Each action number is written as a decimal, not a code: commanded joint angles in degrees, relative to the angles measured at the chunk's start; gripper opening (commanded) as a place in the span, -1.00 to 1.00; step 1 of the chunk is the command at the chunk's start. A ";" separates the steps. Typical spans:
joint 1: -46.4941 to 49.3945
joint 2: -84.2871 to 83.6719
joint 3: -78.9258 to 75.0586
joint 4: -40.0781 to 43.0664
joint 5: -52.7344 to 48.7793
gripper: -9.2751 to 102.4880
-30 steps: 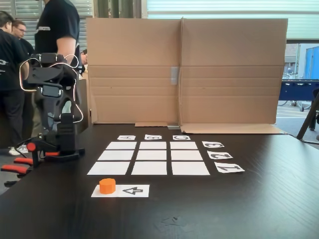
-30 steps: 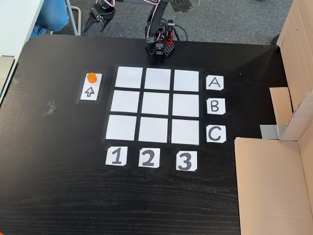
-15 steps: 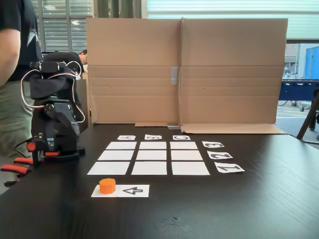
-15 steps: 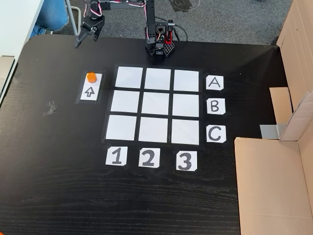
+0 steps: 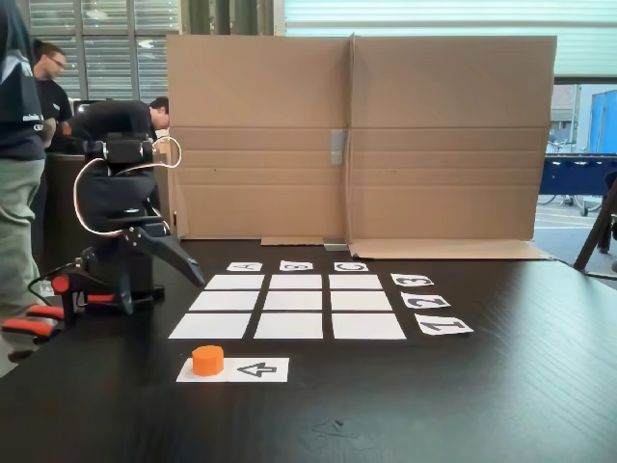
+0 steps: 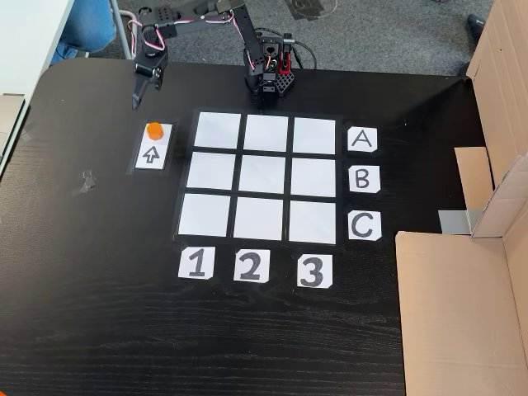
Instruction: Pick up the round, orange token and place it in the grid on square B3.
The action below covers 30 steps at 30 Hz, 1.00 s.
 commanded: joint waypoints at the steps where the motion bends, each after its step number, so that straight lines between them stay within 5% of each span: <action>1: -1.49 -1.67 -3.16 0.35 -0.09 0.17; 30: -8.88 -16.61 -11.43 -2.90 11.43 0.19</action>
